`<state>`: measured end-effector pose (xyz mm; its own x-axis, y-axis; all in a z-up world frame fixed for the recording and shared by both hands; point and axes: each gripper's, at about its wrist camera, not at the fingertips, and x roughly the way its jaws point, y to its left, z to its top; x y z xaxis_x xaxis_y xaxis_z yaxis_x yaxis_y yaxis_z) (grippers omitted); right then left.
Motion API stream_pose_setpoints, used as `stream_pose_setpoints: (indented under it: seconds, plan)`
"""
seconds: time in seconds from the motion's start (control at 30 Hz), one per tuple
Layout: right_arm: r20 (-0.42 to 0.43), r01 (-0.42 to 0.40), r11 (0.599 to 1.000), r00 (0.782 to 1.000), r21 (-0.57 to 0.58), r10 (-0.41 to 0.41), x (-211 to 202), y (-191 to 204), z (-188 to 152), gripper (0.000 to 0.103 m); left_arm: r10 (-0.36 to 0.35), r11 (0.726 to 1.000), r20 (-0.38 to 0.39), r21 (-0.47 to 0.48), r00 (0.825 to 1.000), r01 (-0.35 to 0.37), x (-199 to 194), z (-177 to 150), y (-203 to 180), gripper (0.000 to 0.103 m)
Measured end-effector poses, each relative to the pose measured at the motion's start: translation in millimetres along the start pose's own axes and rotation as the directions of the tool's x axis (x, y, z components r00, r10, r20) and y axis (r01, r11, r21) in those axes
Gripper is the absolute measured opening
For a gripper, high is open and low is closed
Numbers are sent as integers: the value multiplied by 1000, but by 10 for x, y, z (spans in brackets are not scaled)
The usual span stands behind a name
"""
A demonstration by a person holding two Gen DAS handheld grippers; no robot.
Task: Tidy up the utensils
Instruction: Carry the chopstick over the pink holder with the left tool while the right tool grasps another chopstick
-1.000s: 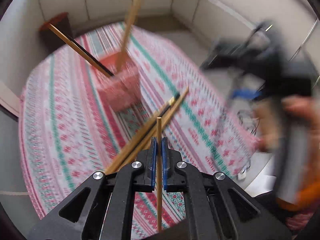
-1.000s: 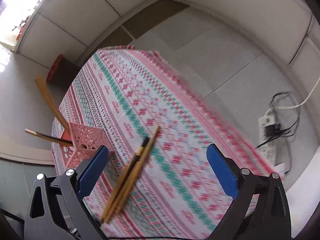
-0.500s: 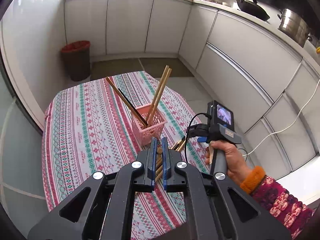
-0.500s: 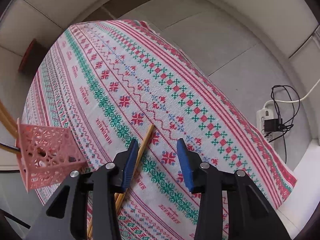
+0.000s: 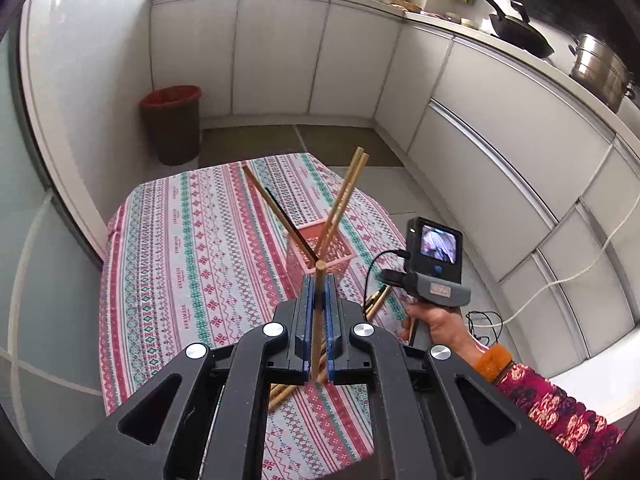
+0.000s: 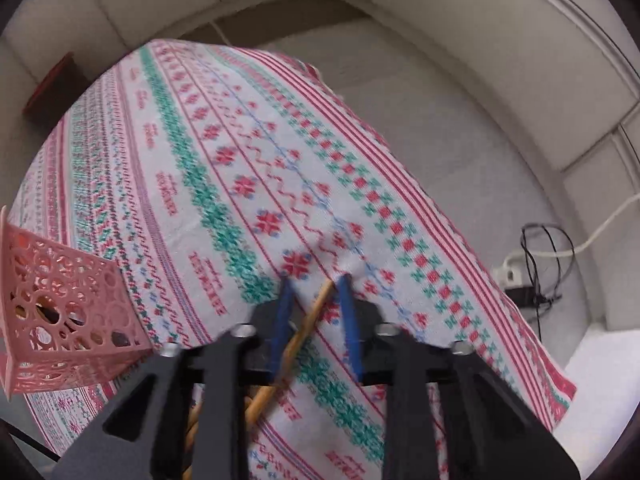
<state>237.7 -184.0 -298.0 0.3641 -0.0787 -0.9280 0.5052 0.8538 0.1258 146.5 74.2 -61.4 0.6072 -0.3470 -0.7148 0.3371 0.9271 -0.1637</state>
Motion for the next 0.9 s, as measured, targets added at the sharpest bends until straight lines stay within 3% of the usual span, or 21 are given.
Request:
stream_pose_setpoints:
  seconds: [0.1,0.2,0.33,0.57,0.73,0.9]
  plan:
    - [11,-83,996,997,38,82,-66,-130,-4,6,1,1000,21,-16,1000,-1,-62,21,58,5]
    - [86,-145,989,986,21,143,-367,-212,-31,5,0,999,42,-35,999,1,-134,49,120,5]
    - [183,-250,967,949,-53,256,-1038,-268,-145,4,-1,999,71,-53,997,5,-224,85,149,5]
    - [337,-347,897,839,-272,427,-2333,-269,-355,4,4,997,126,-81,992,7,-338,199,135,5]
    - [423,-379,858,753,-345,503,-3005,-267,-385,4,3,997,164,-81,986,10,-358,342,52,5]
    - [499,-440,829,662,-344,559,-3474,-353,-210,4,3,995,219,-95,976,18,-381,556,-28,5]
